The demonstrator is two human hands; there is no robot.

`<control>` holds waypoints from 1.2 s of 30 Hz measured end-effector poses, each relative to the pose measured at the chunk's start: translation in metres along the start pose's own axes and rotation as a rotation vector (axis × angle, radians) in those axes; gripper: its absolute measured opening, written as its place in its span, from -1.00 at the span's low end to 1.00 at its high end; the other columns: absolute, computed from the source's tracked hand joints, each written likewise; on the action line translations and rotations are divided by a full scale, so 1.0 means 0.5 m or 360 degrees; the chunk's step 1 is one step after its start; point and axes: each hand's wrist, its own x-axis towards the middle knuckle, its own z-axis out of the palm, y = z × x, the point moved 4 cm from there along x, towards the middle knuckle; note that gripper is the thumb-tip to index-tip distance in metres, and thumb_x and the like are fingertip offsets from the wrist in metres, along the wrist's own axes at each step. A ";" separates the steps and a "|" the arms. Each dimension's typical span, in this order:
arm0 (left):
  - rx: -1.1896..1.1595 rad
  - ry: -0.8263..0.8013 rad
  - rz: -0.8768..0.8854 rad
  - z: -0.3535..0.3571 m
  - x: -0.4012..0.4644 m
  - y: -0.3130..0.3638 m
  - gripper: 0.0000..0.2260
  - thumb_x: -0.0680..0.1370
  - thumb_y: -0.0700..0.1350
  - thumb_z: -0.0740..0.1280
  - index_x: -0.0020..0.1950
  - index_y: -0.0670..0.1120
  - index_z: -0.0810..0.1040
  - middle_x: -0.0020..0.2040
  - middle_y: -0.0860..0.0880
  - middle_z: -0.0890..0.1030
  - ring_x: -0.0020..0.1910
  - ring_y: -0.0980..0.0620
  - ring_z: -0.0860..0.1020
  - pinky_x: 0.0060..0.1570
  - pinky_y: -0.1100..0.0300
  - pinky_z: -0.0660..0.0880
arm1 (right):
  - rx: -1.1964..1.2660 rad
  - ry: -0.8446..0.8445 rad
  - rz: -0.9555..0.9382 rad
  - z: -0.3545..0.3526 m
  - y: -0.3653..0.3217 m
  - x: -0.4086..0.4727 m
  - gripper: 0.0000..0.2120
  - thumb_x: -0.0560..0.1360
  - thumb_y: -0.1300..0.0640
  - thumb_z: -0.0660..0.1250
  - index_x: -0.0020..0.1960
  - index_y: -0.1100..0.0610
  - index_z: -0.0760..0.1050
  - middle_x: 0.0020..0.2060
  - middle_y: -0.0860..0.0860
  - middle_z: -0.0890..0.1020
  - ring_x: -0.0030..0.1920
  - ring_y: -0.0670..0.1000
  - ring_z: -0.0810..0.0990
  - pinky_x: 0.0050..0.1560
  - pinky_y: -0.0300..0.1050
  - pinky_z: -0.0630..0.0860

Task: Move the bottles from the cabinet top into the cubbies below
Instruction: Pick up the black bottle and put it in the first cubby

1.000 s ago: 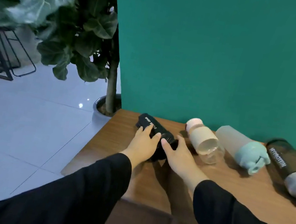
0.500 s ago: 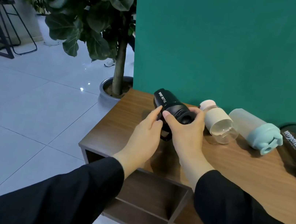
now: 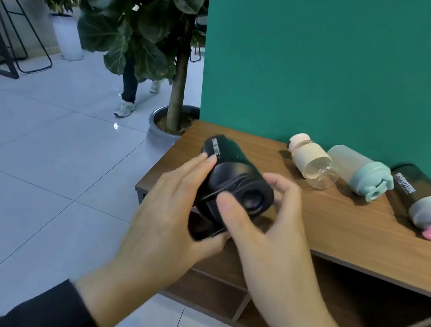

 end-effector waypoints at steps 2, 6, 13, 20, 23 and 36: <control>-0.0003 -0.0125 -0.0055 -0.016 -0.045 0.003 -0.13 0.28 0.06 0.56 0.53 0.04 0.27 0.43 0.11 0.46 0.34 0.15 0.45 0.26 0.49 0.31 | 0.0078 -0.0049 0.0168 0.007 0.031 -0.048 -0.48 0.33 0.04 0.56 0.15 -0.25 0.39 -0.02 -0.27 0.63 -0.06 -0.36 0.62 -0.26 -0.55 0.46; 0.0080 -0.0463 -0.0226 0.003 -0.123 -0.004 -0.12 0.29 0.24 0.44 0.52 0.29 0.08 0.43 0.34 0.32 0.30 0.32 0.42 0.02 0.44 0.46 | 0.0071 0.0019 0.0423 0.031 0.134 -0.100 -0.44 0.32 0.16 0.59 0.12 -0.25 0.40 0.15 -0.16 0.56 -0.02 -0.21 0.63 -0.29 -0.54 0.46; 0.0166 -0.0847 -0.0633 0.143 -0.155 -0.132 -0.23 0.40 0.17 0.49 0.47 0.27 0.10 0.33 0.19 0.38 0.15 0.14 0.53 0.00 0.38 0.43 | -0.0184 -0.0085 0.0669 0.097 0.302 -0.057 -0.28 0.50 0.08 0.46 0.55 -0.10 0.19 0.40 -0.13 0.38 0.25 -0.16 0.44 -0.18 -0.54 0.44; 0.0239 -0.0983 -0.0791 0.258 -0.064 -0.290 -0.15 0.25 0.27 0.53 0.43 0.07 0.25 0.16 0.02 0.55 0.05 0.02 0.59 -0.01 0.16 0.59 | -0.0289 -0.0232 0.0774 0.079 0.397 -0.008 -0.35 0.60 0.02 0.33 0.60 -0.15 0.10 0.49 -0.22 0.33 0.42 -0.15 0.39 0.31 -0.24 0.36; 0.0343 -0.1136 -0.0764 0.290 -0.030 -0.341 -0.22 0.28 0.24 0.50 0.40 -0.01 0.31 0.04 0.00 0.52 -0.05 0.01 0.55 -0.09 0.18 0.57 | -0.0396 -0.0233 0.0795 0.061 0.432 -0.021 -0.45 0.60 0.01 0.31 0.54 -0.16 0.23 0.49 -0.22 0.35 0.42 -0.16 0.39 0.21 -0.31 0.36; 0.0356 -0.1175 -0.1062 0.365 -0.035 -0.441 -0.19 0.32 0.18 0.50 0.47 0.02 0.25 0.20 -0.05 0.51 0.00 -0.02 0.57 -0.01 0.12 0.60 | -0.0523 -0.0196 0.0830 0.031 0.456 -0.031 -0.68 0.58 -0.04 0.32 0.22 -0.37 0.32 0.31 -0.24 0.47 0.05 -0.37 0.45 -0.04 -0.41 0.53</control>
